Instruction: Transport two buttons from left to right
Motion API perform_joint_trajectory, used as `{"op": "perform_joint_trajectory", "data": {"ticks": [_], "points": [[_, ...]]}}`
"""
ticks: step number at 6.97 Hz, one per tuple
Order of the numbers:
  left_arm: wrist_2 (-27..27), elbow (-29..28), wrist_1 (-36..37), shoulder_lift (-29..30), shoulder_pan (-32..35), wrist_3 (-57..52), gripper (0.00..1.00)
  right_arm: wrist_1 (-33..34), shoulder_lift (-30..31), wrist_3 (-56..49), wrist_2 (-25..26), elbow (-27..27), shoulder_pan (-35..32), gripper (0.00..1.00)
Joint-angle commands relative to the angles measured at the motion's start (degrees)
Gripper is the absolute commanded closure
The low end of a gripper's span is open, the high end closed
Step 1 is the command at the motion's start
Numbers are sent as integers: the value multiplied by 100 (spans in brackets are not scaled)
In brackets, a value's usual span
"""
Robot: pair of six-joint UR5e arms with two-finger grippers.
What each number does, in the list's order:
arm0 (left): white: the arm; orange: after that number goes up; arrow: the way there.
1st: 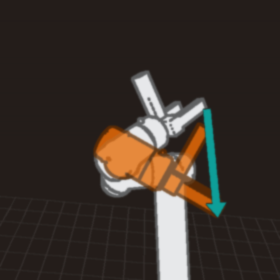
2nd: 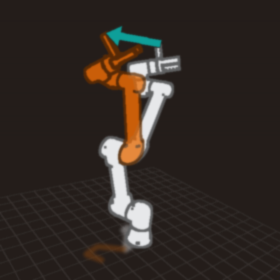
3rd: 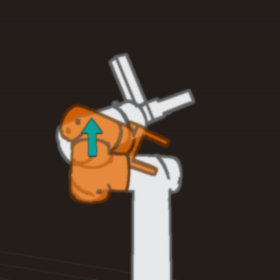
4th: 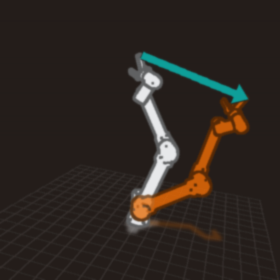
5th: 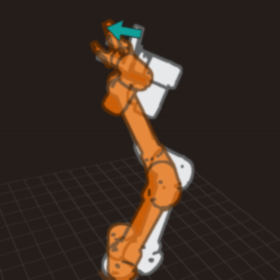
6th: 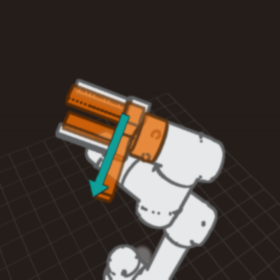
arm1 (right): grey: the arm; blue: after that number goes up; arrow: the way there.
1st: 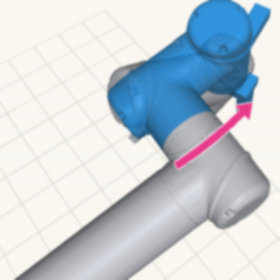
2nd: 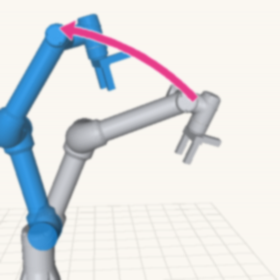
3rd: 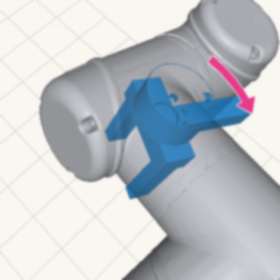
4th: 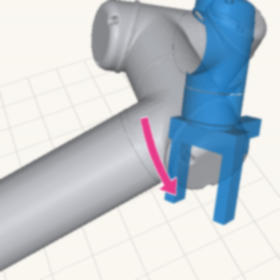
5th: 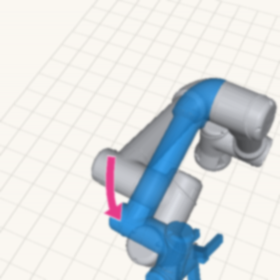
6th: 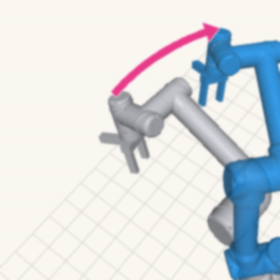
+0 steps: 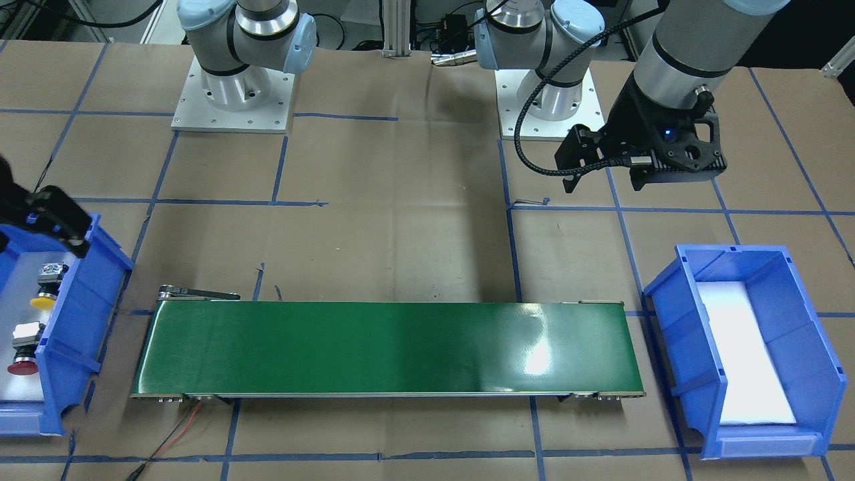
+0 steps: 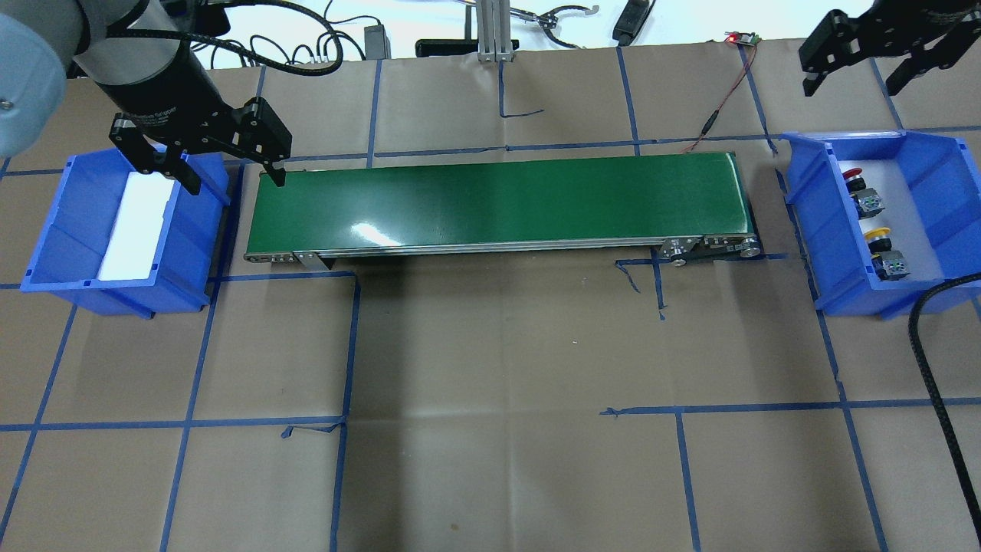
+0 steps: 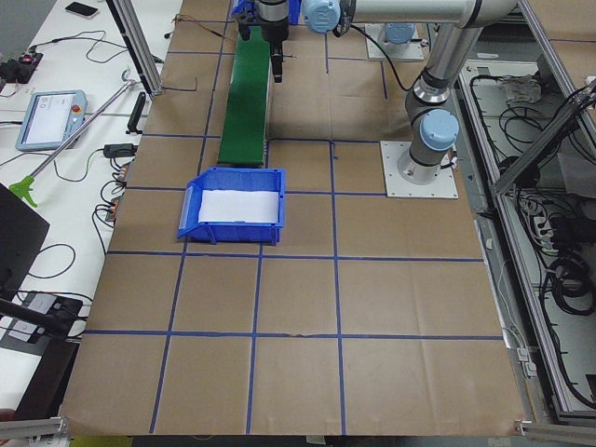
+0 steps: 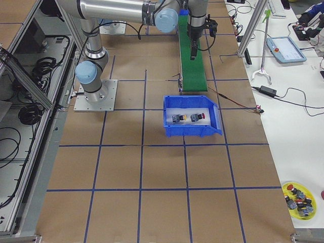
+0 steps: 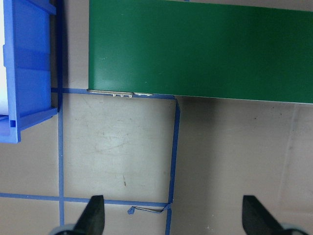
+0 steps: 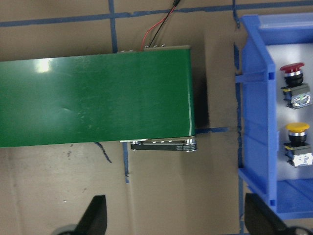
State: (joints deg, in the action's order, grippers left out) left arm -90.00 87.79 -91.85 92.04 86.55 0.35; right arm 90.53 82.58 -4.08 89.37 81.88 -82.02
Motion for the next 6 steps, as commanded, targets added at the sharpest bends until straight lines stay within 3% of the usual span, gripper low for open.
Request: {"op": "perform_joint_trajectory", "data": {"ticks": [1, 3, 6], "points": [[9, -8, 0, -2, -7, -9, 0, -18, 30, 932, 19, 73, -864, 0], [18, -8, 0, 16, -24, -26, 0, -35, 91, 1040, 54, 187, -1148, 1], [18, -16, 0, 7, -33, -200, 0, 463, 712, 962, 265, 949, -1176, 1]]}}
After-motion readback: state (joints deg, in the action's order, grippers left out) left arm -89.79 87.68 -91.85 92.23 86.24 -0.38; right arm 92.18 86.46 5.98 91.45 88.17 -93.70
